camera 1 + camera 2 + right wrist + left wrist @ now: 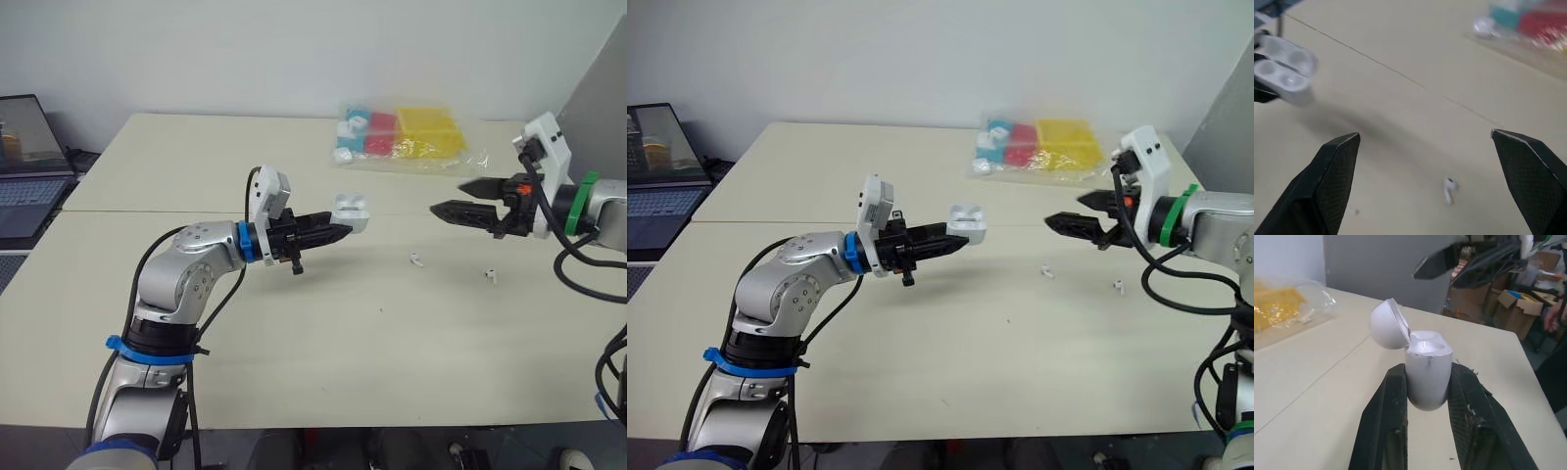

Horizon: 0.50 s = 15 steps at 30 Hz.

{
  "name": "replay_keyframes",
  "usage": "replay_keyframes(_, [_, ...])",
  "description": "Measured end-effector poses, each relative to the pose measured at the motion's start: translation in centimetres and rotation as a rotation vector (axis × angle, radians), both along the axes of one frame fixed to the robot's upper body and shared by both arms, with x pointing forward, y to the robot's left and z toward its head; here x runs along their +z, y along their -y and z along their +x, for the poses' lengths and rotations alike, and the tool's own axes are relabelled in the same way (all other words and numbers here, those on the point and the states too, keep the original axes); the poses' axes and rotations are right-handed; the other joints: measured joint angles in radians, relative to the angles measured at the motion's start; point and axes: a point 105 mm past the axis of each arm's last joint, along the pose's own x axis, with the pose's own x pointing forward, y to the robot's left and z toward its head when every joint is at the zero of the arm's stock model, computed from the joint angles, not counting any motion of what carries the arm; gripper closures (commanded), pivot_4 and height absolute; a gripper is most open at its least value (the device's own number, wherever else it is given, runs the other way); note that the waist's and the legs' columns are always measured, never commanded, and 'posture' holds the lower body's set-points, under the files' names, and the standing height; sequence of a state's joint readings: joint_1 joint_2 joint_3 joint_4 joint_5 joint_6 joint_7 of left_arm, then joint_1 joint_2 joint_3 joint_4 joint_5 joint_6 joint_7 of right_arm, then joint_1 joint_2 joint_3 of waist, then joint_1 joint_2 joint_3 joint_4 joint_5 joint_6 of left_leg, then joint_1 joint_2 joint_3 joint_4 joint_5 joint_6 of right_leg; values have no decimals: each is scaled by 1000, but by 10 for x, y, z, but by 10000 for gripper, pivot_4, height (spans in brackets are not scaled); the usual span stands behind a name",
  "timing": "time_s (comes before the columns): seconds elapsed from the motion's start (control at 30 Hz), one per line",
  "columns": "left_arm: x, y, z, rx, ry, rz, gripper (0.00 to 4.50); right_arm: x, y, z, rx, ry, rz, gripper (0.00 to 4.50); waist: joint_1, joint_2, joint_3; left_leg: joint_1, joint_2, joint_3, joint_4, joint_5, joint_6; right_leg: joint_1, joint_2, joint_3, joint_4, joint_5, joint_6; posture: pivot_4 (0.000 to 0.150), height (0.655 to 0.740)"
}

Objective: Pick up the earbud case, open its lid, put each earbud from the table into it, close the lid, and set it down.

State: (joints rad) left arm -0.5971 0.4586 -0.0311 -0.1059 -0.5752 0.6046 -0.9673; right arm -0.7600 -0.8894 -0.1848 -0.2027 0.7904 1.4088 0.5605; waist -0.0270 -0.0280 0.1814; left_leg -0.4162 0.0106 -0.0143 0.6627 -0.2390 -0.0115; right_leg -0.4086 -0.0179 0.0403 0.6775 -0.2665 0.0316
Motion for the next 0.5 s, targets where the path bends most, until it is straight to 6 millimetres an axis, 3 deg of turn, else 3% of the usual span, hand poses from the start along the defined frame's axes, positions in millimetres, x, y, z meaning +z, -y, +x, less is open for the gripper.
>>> replay_keyframes(0.1, [0, 6, -4, -1, 9, -21, 37531, -24, 20, 8, -124, -112, -58, 335, -1, 0, 0, 0, 0, 0, 0, 0, 0, 0, 0, 0, 1, 0, 0, 1500, 7400])
replay_keyframes(0.27, [1, 8, -5, 7, 17, -26, 37531, -45, 37, 11, -200, -202, -95, 335, -2, 0, 0, 0, 0, 1, 0, 0, 0, 0, 5, 1, 1, 0, 0, 1500, 7400])
replay_keyframes(0.43, [-6, 10, -9, -5, 1, -25, 37531, -87, 69, 20, -384, -387, -160, 335, -3, 0, 0, 0, 0, 3, 0, 0, 0, -1, 4, 1, 0, 0, 0, 1500, 7400])
replay_keyframes(0.5, [-5, 15, -14, -29, 11, -25, 37531, -91, 74, 24, -407, -412, -157, 335, -3, 1, 0, 0, 0, 3, 0, 0, 0, -1, 5, 1, 0, 0, 0, 1500, 7400])
